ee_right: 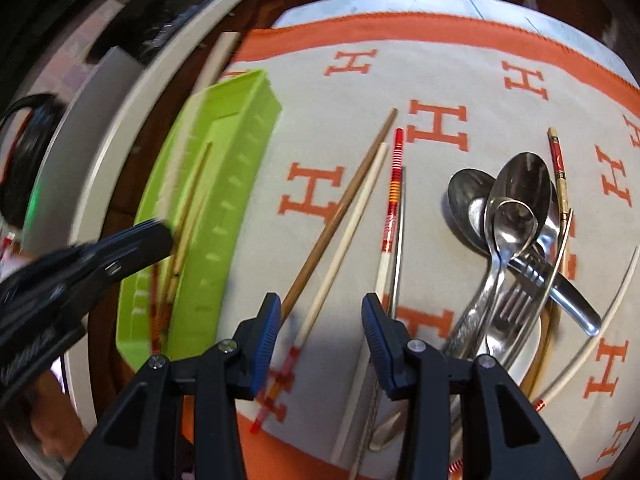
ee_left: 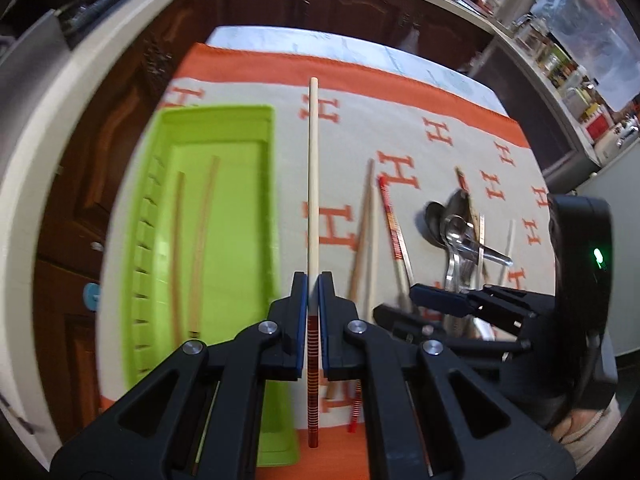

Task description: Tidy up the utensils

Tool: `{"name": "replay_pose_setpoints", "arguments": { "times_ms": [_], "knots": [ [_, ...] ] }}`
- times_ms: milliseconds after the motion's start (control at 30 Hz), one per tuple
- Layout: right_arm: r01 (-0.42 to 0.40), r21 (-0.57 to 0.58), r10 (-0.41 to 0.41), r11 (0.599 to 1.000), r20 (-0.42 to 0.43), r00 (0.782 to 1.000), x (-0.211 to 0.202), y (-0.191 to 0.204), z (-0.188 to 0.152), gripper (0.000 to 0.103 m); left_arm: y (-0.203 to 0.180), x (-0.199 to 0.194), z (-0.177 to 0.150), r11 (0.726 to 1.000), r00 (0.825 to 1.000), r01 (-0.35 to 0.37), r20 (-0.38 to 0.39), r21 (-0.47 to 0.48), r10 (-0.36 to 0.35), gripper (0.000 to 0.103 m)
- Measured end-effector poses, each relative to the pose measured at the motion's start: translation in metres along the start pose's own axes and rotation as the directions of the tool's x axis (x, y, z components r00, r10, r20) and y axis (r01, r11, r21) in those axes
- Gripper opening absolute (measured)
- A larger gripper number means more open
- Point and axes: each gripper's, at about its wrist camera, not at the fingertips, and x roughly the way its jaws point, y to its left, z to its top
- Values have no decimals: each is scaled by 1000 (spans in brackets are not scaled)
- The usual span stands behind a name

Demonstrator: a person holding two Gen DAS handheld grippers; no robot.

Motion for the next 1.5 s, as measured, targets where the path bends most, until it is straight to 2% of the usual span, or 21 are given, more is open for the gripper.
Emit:
{"name": "replay_pose_setpoints", "arguments": {
  "times_ms": [67,133,233,367,467,533,567,633,667,833,967,1133,1200,1300,1500],
  "knots": [
    [16,34,-15,999,-22,1000,6,0,5,40,10,-4,0,1000,1000,-1,-1,-16,1,3],
    [40,53,-37,998,-42,998,12,1,9,34,16,-6,0,1000,1000,-11,1,-27,11,3],
    [75,63,-71,995,-65,995,20,3,12,32,25,-7,-2,999,1000,-15,2,-45,15,3],
    [122,46,-119,991,-64,991,23,12,14,31,33,-7,-7,998,1000,-19,5,-62,20,3],
    [189,12,-188,982,-56,981,27,23,14,28,38,-6,-9,997,1000,-19,4,-78,19,3],
    [243,-24,-244,970,-46,969,30,30,12,20,42,-7,-11,996,1000,-16,4,-90,17,3],
    [274,-50,-276,960,-33,961,31,34,10,20,43,-7,-11,995,1000,-17,4,-94,17,3],
    [295,-71,-297,953,-20,955,32,40,8,9,47,-8,-12,995,1000,-20,7,-102,21,3],
    [296,-63,-297,953,-18,955,32,39,7,9,49,-8,-12,994,1000,-20,8,-106,21,3],
    [185,30,-183,982,-61,981,18,26,7,5,62,-14,-13,993,1000,-16,16,-120,18,3],
    [66,59,-65,996,-19,998,-15,34,14,5,71,-21,-12,991,999,-19,37,-129,24,3],
    [-62,14,61,998,44,997,-51,66,28,5,82,-25,-9,988,998,-27,53,-149,36,3],
    [-80,-5,80,997,64,995,-59,81,32,5,83,-25,-8,988,998,-32,57,-149,41,3],
    [-101,-3,101,995,61,993,-45,98,45,5,83,-23,-9,988,997,-46,59,-144,55,3],
    [-116,45,114,992,33,993,-14,100,56,5,81,-9,-11,989,997,-68,34,-132,73,3]
  ]
}}
